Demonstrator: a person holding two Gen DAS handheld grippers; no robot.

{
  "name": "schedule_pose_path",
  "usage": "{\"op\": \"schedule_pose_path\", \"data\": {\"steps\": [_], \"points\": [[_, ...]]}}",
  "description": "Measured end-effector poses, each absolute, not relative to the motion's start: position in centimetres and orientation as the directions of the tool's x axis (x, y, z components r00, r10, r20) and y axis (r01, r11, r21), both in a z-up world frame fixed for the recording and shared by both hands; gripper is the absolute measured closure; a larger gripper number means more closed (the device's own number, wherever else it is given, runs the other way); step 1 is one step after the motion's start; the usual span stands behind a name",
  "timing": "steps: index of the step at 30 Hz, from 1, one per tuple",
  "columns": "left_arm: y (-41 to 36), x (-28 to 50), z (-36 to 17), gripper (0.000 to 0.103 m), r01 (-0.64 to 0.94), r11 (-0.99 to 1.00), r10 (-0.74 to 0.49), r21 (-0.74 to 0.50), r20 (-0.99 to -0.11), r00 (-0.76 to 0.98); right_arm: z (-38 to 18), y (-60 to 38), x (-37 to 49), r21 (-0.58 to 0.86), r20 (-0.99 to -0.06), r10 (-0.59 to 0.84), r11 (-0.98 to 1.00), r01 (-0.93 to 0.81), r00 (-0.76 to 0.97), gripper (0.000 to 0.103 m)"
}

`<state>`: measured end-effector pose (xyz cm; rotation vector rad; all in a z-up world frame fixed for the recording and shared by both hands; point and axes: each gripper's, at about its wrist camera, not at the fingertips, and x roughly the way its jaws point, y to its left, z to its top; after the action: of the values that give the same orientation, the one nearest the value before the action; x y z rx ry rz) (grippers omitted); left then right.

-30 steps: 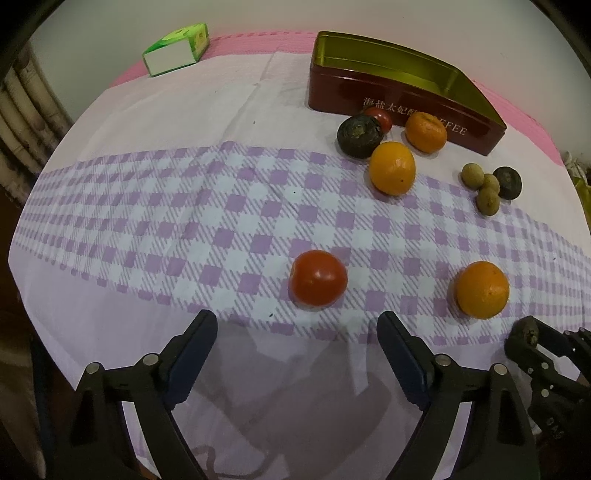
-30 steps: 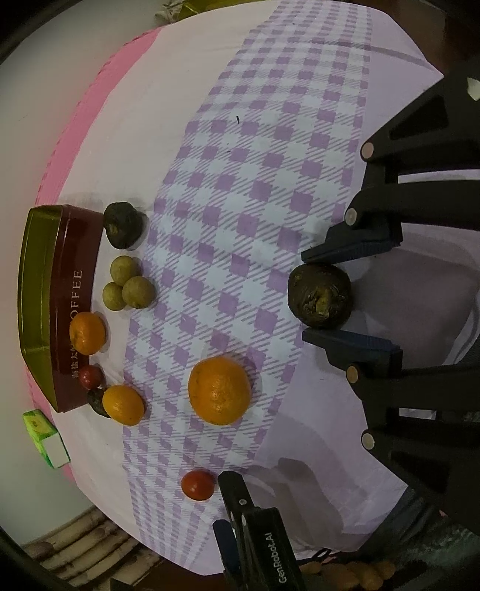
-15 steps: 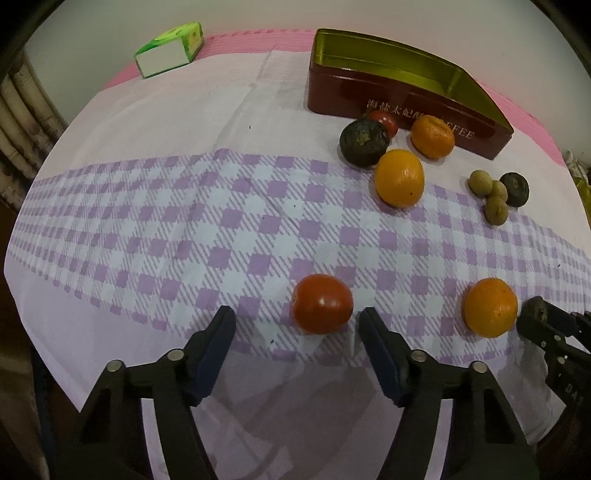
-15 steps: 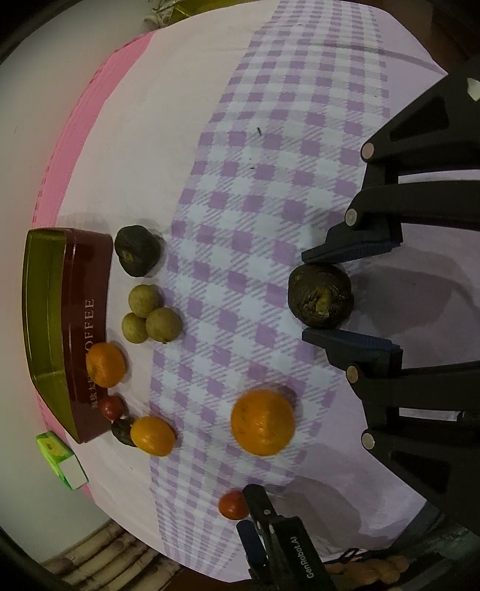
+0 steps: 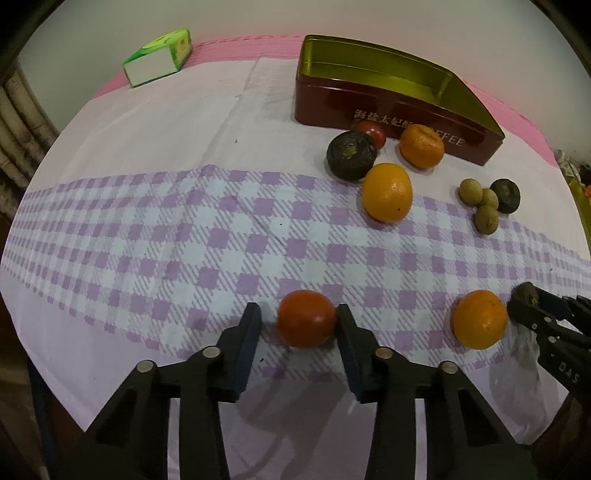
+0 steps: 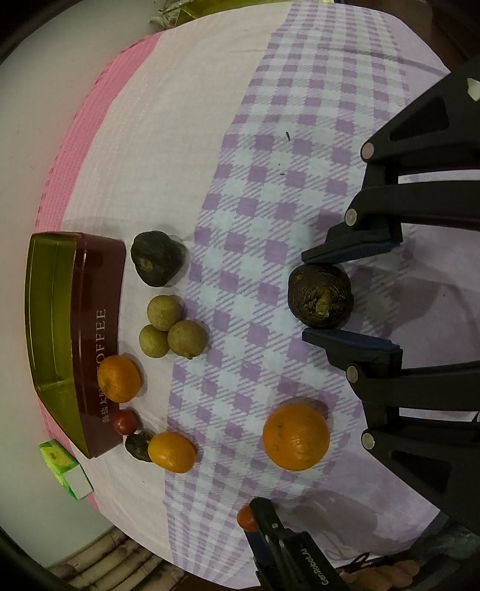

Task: Organize fruits
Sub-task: 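Grasp the red tomato with the left gripper, then carry the tomato in the left gripper into the tin while the right carries the dark fruit there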

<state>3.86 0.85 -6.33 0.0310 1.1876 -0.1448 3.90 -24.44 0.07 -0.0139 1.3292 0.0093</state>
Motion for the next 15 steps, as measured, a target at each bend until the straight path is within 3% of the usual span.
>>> {"op": "schedule_pose_path", "data": {"steps": [4, 15], "points": [[0.73, 3.88, -6.41, 0.070, 0.135, 0.989, -0.107, -0.061, -0.924, 0.367, 0.01, -24.55, 3.62, -0.003, -0.972, 0.001, 1.000, -0.014, 0.235, 0.071], [0.78, 4.14, -6.32, 0.071, 0.133, 0.988, -0.116, -0.073, -0.926, 0.360, -0.09, -24.65, 3.86, -0.007, -0.973, -0.002, 1.000, -0.020, 0.232, 0.071]]}}
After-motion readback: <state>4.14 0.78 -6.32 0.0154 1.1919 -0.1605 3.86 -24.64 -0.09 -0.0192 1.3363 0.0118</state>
